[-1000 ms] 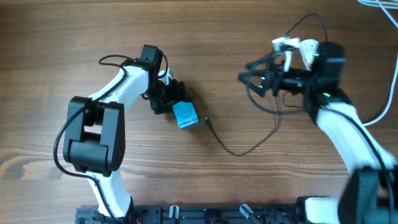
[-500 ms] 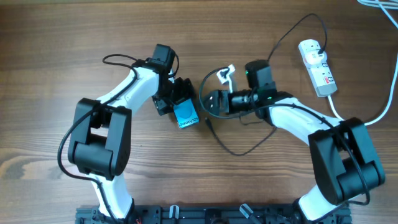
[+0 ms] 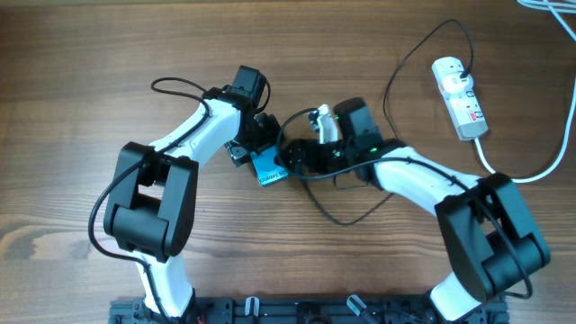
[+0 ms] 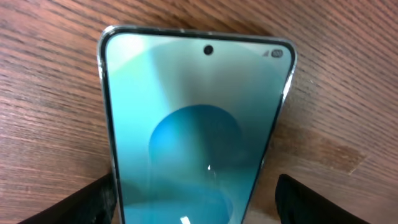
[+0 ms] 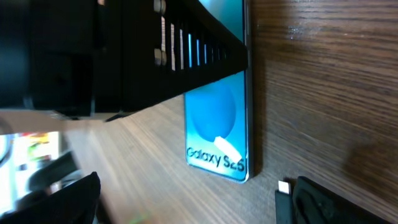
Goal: Plug charger to phone and switch on socket
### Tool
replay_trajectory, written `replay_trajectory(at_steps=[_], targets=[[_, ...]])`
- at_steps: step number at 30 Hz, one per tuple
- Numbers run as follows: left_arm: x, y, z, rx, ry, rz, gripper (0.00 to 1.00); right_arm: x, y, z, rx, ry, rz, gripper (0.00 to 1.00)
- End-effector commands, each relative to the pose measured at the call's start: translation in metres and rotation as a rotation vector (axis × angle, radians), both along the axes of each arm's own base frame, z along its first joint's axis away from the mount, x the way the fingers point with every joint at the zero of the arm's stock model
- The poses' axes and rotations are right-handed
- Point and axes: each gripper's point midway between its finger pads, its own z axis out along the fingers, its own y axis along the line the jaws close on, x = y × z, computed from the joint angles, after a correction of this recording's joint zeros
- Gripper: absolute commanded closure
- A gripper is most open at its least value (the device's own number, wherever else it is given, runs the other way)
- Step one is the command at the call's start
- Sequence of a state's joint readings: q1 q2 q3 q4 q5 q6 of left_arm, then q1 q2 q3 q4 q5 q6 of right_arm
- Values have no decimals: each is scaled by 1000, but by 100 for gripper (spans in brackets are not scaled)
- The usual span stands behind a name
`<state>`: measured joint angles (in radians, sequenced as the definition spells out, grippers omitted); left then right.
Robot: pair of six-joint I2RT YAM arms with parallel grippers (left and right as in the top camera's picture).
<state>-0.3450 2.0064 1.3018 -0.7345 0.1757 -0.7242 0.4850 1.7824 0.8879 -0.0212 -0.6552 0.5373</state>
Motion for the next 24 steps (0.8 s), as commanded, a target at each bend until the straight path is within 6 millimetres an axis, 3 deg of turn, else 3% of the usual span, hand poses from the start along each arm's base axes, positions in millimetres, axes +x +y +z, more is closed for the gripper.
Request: replay_trajectory(at_steps=[1,5,11,16,18,22,24], targets=[[-29,38,-64,185,125,3,18,4,8,-6,-62,-80,-5,0],[-34,43,-64,208,143,-14,18,5,16,2,-26,-149,55,0],[-42,72,-61,362,166,-29,20,6,16,3,-27,-164,65,0],[-43,81,-60,369,181,-7,17,5,16,2,-28,-159,64,0],[-43,70,-62,290,195,1,14,5,16,2,-28,-159,64,0],[-40,28,-60,50,190,-76,9,5,16,2,-28,-159,64,0],[-39,24,-60,34,184,-74,9,5,16,2,-28,-159,64,0]])
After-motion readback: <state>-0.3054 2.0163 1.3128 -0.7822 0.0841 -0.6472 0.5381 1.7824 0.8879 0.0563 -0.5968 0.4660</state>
